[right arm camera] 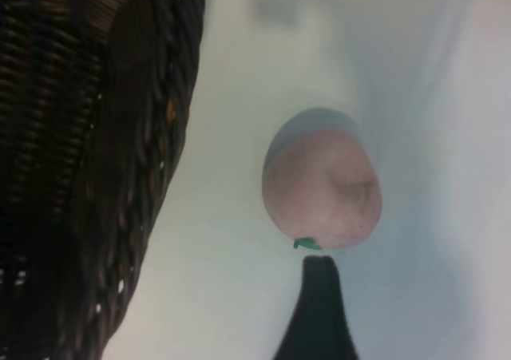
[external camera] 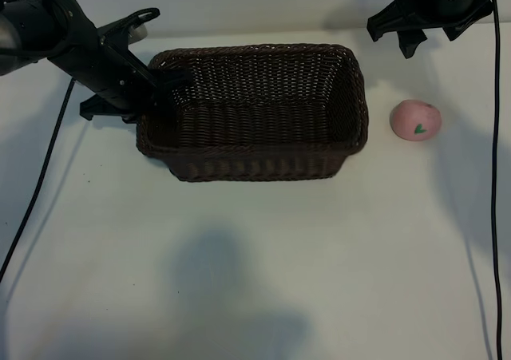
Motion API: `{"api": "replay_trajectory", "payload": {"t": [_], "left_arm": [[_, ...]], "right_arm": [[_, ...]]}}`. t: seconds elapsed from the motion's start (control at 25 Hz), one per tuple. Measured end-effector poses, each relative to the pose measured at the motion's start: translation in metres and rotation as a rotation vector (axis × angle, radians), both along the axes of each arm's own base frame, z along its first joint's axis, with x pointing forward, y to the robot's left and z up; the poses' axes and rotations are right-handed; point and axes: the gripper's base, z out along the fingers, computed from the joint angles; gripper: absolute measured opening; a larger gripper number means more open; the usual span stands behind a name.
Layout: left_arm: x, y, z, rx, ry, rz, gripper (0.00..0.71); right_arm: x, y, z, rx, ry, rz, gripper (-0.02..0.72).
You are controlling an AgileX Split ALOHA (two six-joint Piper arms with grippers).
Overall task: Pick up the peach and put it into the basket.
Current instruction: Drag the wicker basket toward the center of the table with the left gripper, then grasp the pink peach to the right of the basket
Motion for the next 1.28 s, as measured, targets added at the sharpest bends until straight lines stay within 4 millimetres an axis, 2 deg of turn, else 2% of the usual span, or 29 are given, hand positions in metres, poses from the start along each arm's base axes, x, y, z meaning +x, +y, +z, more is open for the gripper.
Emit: {"api": "replay_trajectory", "payload": {"t": [0.24, 0.36, 0.56, 0.84, 1.08, 1.28], "left_arm": [[-0.002, -0.001, 0.003, -0.008, 0.011, -0.004, 0.582], [-0.004, 0.000, 0.020, -0.012, -0.018, -0.010, 0.675], [-0.015, 0.005, 0.061, 0.029, -0.089, -0.030, 0.679], [-0.038, 0.014, 0.123, 0.097, -0.216, -0.061, 0.639], [-0.059, 0.025, 0.156, 0.192, -0.259, -0.078, 0.619], [-0.071, 0.037, 0.165, 0.268, -0.226, -0.086, 0.606]], "right_arm": [[0.000, 0.000, 0.000, 0.001, 0.000, 0.000, 0.555], [0.000, 0.000, 0.000, 0.002, 0.001, 0.000, 0.555], [0.000, 0.000, 0.000, 0.005, 0.003, -0.001, 0.555], [-0.001, 0.000, 0.000, 0.004, 0.007, -0.001, 0.555], [-0.001, 0.000, 0.000, 0.002, 0.014, -0.002, 0.555], [-0.002, 0.000, -0.001, 0.002, 0.017, -0.003, 0.555]]}}
